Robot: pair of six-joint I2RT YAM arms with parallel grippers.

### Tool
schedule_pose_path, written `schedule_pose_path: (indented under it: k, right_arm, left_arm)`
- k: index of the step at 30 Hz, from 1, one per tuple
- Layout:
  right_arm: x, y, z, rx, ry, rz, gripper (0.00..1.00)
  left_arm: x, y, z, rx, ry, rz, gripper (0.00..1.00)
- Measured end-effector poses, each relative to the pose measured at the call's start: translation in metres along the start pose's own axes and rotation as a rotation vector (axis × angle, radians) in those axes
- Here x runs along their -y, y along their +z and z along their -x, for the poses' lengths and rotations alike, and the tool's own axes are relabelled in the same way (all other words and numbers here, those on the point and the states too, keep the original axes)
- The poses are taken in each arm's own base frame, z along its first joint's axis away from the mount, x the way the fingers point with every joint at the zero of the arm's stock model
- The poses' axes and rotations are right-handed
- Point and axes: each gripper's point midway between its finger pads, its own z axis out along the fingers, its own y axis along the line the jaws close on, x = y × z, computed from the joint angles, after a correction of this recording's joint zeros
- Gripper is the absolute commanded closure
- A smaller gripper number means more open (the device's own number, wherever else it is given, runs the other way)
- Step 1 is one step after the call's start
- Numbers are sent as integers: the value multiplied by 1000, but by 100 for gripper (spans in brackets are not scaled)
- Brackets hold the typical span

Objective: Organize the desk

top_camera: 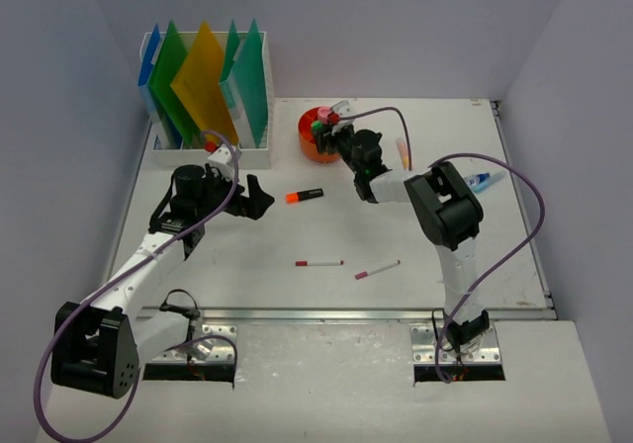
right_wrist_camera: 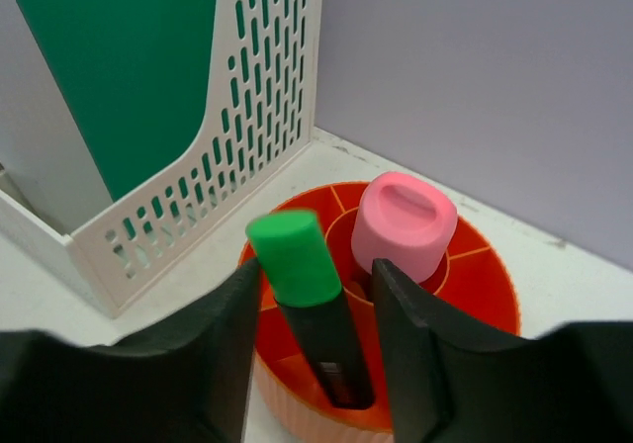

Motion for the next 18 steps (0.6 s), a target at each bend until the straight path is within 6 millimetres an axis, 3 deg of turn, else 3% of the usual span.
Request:
schedule_pose_path:
  k: [2, 4, 9, 12, 17, 18]
  right_arm:
    - [-2, 0, 2, 8, -3, 11, 25]
    - [-7, 0, 5, 16, -17, 45, 23]
    - [-37, -15, 17, -50, -84, 254, 32]
    - [-69, -20, 40, -110, -132, 494, 32]
    - [-105, -13, 94, -164, -302, 790, 34]
    - [-111, -12, 95, -178, -336, 826, 34]
  left_arm:
    - [-1, 0, 0, 0, 2, 2, 0]
    - [-1, 0, 0, 1, 4, 3, 0]
    - [-2, 0, 0, 0, 7, 3, 0]
    - [-3, -1, -1, -4, 6, 2, 0]
    - [-4, -5, 0, -9, -7, -5, 0]
    - [-4, -6, 1, -7, -10, -7, 0]
